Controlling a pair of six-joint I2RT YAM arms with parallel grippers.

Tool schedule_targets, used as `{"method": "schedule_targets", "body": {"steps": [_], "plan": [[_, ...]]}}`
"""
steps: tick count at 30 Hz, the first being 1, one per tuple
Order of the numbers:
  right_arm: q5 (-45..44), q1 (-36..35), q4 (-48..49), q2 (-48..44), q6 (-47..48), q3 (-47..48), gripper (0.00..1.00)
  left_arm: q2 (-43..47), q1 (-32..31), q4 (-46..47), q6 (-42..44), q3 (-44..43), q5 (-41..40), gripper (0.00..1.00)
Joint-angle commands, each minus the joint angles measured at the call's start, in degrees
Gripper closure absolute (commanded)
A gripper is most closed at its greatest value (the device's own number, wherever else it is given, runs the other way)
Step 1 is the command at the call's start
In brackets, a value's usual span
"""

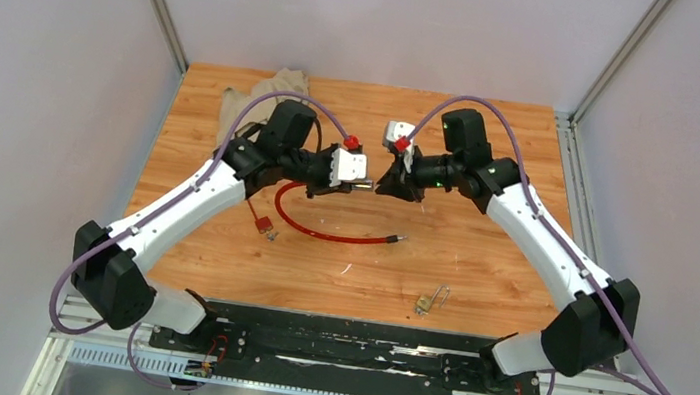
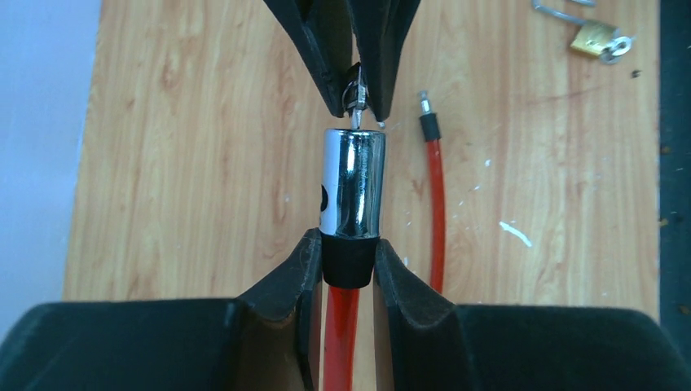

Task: Lock with the key
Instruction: Adjust the lock.

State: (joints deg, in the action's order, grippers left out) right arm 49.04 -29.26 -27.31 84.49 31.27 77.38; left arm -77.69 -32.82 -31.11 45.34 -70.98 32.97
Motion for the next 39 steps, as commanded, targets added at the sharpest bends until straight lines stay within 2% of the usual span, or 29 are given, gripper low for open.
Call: {"method": "schedule_targets", "body": {"steps": [1, 7, 12, 15, 18, 23, 31, 35, 39], "plan": [[-3.67, -1.13, -1.32, -3.82, 16.58, -2.42, 0.99, -1.59, -0.54, -0.27, -3.62, -4.14, 6.43, 1.0], [-11.54, -2.49, 0.62, -5.51, 24.28, -4.57, 0.99, -5.01, -0.49, -0.52, -9.95, -6.3, 11.17, 1.0], [-12.62, -3.45, 2.1, -7.57, 27.62, -6.67, 0.99, -9.84, -0.49, -4.38, -10.67, -10.56, 15.25, 1.0], [-14.12, -3.6, 2.37, -8.39, 26.65, -7.39, 0.99, -11.4, -0.49, -5.51, -10.75, -12.48, 14.86, 1.0], [-13.03, -3.62, 2.27, -8.52, 20.49, -6.84, 0.99, -10.02, -0.49, -1.86, -11.79, -10.78, 11.6, 1.0], [-8.96, -3.36, -1.12, -6.15, 4.03, -3.53, 0.99, -2.34, -1.45, 11.07, -8.04, -0.5, 0.78, 1.0], [2.05, -1.18, -4.67, 4.33, -21.53, 2.53, 0.99, -0.79, -3.62, 14.75, -3.33, 4.21, -8.73, 1.0], [5.86, -0.03, -5.3, 8.92, -26.88, 4.27, 0.99, -0.06, -4.27, 17.75, -3.04, 6.29, -13.1, 1.0], [13.6, 1.59, -5.61, 12.86, -29.59, 6.28, 0.99, 0.26, -4.69, 17.9, -2.61, 6.75, -14.53, 1.0]]}}
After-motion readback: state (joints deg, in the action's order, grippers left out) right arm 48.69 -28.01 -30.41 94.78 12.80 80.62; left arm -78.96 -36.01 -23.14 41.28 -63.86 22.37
